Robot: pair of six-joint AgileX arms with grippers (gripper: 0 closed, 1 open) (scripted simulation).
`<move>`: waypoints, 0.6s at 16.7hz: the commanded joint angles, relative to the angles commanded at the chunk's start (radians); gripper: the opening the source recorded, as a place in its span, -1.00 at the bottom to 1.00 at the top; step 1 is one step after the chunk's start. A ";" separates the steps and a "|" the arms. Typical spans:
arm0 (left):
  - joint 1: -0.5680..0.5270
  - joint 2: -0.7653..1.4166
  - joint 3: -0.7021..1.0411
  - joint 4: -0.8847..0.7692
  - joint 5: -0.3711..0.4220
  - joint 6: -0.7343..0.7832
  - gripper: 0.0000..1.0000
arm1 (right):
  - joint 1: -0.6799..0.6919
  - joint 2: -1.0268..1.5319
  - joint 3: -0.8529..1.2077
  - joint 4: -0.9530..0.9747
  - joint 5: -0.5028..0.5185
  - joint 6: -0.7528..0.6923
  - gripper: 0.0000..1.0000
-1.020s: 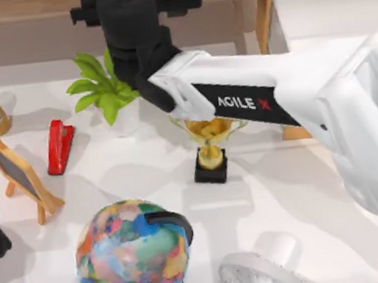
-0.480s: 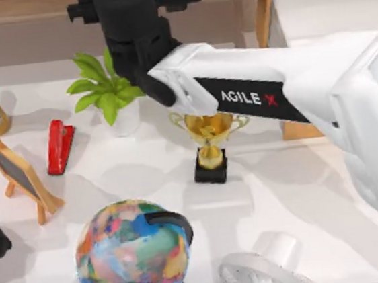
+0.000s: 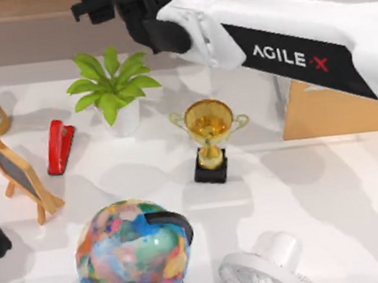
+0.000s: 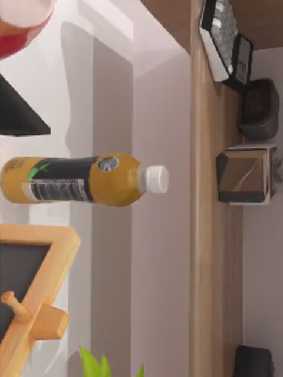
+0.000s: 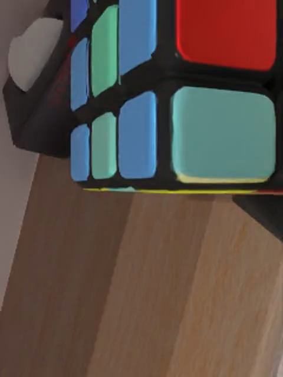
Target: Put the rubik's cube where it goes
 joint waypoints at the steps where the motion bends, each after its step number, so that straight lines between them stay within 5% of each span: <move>1: 0.000 0.000 0.000 0.000 0.000 0.000 1.00 | -0.007 -0.027 0.003 -0.089 -0.031 0.003 -1.00; 10: 0.000 0.000 0.000 0.000 0.000 0.000 1.00 | -0.163 -0.200 0.078 -0.870 -0.320 0.039 -1.00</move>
